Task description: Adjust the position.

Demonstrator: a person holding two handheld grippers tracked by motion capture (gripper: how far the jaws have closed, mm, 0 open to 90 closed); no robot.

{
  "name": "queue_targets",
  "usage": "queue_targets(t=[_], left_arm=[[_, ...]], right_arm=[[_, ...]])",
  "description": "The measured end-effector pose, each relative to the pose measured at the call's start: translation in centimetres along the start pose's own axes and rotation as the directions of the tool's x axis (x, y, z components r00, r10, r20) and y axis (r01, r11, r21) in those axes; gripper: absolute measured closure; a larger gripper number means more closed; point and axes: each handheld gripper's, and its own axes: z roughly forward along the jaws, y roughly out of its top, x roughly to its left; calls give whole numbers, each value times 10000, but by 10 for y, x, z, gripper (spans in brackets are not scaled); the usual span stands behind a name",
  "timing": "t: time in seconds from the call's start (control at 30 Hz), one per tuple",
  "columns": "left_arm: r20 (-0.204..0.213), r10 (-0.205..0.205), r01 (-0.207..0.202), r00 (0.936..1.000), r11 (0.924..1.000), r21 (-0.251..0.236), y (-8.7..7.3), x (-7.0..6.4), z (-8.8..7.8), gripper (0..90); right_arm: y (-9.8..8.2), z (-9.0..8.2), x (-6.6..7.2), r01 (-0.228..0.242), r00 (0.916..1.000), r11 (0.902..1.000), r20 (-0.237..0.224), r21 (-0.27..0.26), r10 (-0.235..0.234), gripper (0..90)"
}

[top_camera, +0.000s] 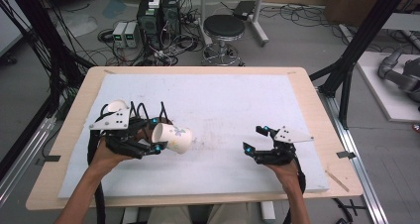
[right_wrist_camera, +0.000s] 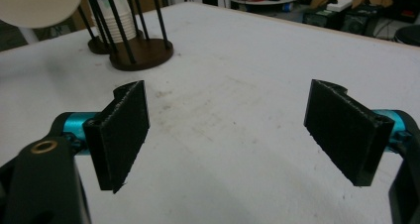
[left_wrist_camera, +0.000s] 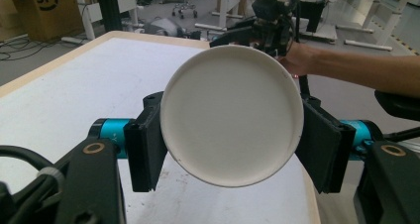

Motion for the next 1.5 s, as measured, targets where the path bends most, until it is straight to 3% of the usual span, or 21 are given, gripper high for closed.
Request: queue_targets(t=[0.3, 0.47, 0.77, 1.2, 1.5], left_arm=[[55, -25, 26, 10000, 10000, -45, -2, 0, 4, 351], [134, -69, 71, 9999, 9999, -146, -2, 1, 5, 352], [307, -119, 125, 9995, 9997, -192, -3, -1, 10, 351], [512, -89, 105, 9986, 9995, -314, -3, -5, 19, 352], [725, -139, 168, 9973, 9991, -390, -2, -7, 26, 351]], right_arm=[[26, 3, 4, 392, 9947, 9992, -946, -63, -396, 179], [43, 2, 7, 647, 9856, 9977, -1555, -204, -671, 179], [68, 9, 15, 1133, 9540, 9934, -2776, -169, -1136, 179], [88, 20, 30, 1732, 9198, 9846, -3535, -232, -1702, 179], [102, 35, 42, 2055, 8795, 9781, -4321, -333, -1995, 179]])
